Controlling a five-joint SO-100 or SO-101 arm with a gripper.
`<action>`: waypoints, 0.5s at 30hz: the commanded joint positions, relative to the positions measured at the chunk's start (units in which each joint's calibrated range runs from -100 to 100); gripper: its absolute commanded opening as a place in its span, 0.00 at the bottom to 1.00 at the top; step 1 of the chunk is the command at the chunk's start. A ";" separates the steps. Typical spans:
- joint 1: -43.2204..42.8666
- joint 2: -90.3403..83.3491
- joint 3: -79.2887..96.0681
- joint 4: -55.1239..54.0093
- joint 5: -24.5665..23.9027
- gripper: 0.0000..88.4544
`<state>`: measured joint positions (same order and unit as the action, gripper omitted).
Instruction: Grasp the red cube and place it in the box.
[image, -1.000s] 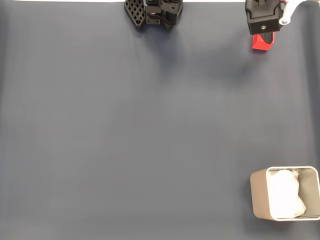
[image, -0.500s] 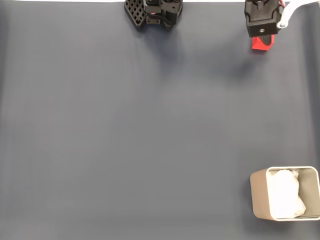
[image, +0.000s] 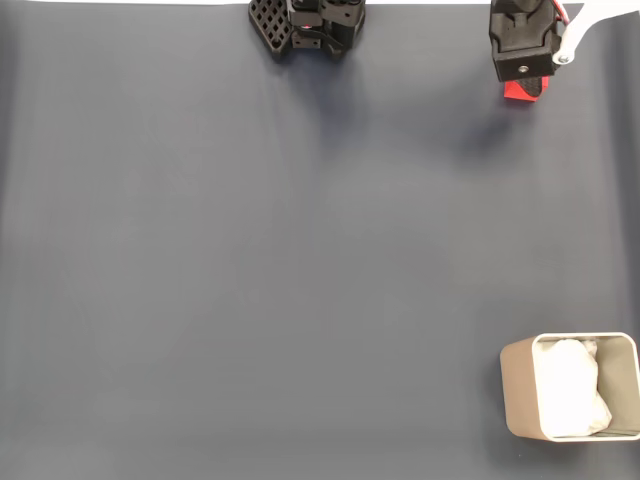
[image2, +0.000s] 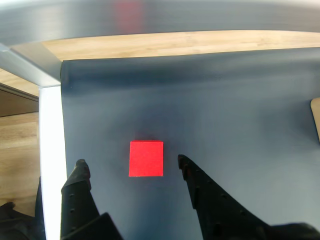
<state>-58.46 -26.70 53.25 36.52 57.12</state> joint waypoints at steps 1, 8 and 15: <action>-0.99 0.62 -0.43 -1.68 -0.88 0.46; -1.70 1.75 -0.15 -2.91 -1.22 0.46; -2.48 3.22 0.21 -4.47 -2.10 0.46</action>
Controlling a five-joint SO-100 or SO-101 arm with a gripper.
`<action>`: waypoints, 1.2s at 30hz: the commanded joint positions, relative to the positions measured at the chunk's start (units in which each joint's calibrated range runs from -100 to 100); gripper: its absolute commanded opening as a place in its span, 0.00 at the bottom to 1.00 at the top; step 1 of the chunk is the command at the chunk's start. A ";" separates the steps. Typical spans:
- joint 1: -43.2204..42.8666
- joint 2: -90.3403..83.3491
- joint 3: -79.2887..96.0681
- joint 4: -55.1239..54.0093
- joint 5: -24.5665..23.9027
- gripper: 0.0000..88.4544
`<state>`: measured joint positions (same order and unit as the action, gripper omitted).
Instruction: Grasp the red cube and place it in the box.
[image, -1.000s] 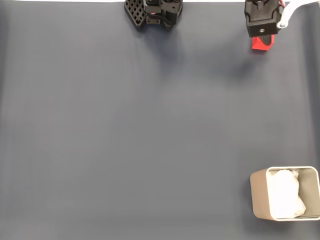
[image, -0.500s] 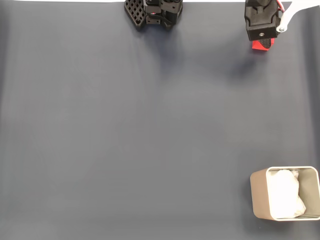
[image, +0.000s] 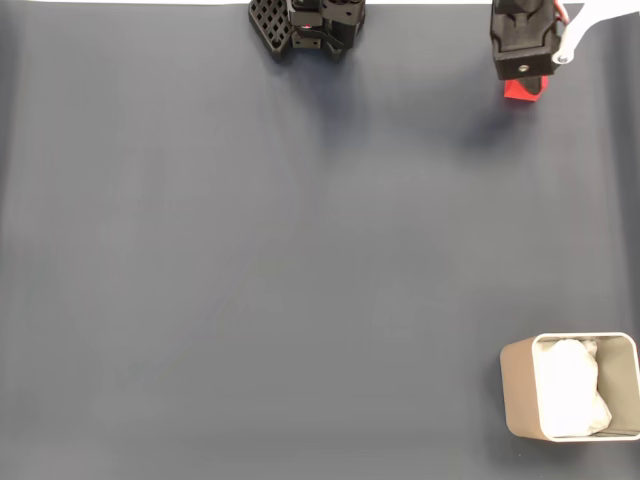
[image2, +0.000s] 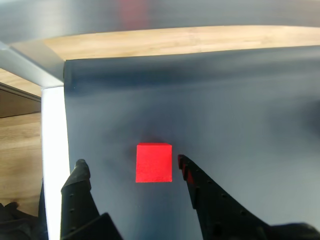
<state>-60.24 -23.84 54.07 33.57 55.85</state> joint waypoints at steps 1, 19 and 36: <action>-0.84 0.53 -0.60 -1.69 -0.98 0.46; -1.13 2.43 1.13 -4.72 -1.56 0.46; -1.55 4.77 1.13 -6.44 -1.81 0.46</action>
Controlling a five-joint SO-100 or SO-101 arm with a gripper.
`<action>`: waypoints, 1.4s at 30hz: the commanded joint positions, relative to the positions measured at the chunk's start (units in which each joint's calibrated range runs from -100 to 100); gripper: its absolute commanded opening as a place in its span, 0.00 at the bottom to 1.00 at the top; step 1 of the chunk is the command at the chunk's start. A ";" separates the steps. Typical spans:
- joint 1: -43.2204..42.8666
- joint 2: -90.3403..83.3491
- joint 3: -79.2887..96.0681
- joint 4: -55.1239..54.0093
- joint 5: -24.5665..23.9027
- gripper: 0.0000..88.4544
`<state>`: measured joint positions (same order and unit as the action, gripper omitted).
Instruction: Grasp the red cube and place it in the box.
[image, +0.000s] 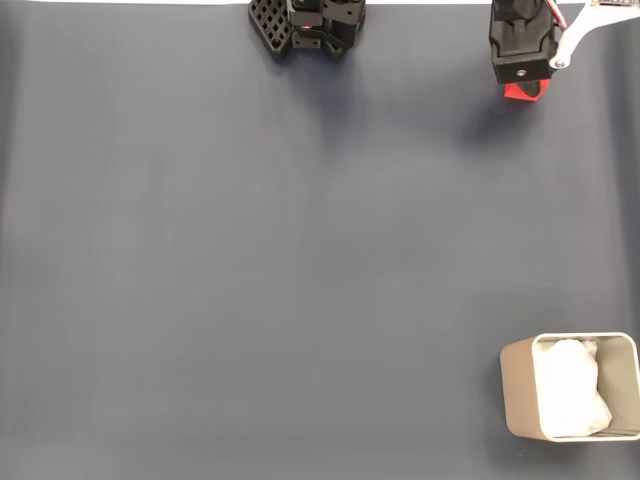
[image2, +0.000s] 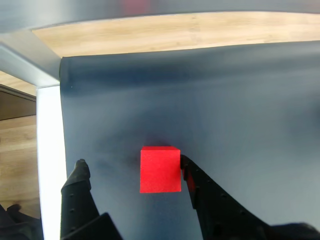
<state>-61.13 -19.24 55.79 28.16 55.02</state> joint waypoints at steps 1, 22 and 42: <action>-0.66 0.26 -0.59 -1.03 -1.03 0.46; -1.23 -4.07 2.97 -1.03 -2.44 0.44; -0.73 -7.02 2.97 -2.34 -1.86 0.09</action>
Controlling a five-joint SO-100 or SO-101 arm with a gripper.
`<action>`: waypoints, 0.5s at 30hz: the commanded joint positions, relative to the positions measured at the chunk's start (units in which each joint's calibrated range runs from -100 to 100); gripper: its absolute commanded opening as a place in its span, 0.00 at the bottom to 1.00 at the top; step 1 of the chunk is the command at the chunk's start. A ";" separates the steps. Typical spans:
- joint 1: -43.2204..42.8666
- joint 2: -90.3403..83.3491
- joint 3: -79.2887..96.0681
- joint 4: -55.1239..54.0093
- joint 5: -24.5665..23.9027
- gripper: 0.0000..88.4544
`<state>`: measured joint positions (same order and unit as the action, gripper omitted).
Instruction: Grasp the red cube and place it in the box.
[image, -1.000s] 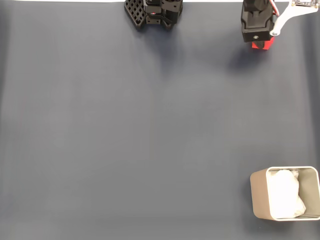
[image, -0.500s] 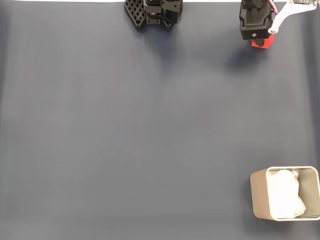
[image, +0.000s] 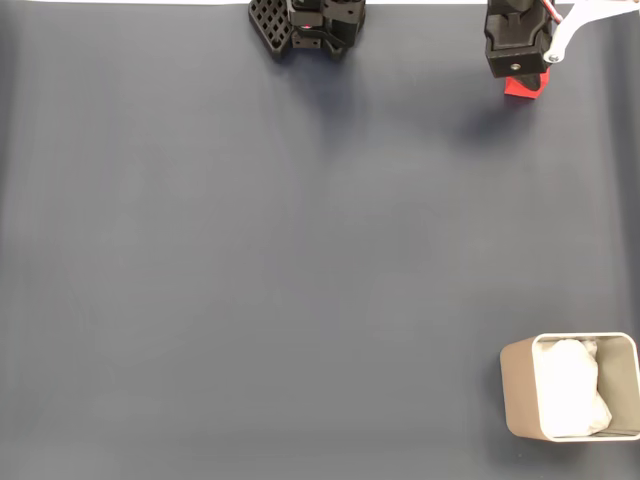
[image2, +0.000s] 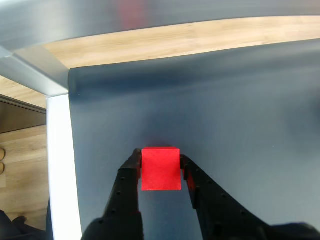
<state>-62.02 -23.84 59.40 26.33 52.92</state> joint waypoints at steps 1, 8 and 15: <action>0.16 -2.42 -0.64 -0.51 0.34 0.10; 0.01 -2.33 0.09 -0.10 0.34 0.20; -0.13 -1.90 0.18 -0.10 0.29 0.25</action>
<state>-62.02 -24.01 60.13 26.33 52.92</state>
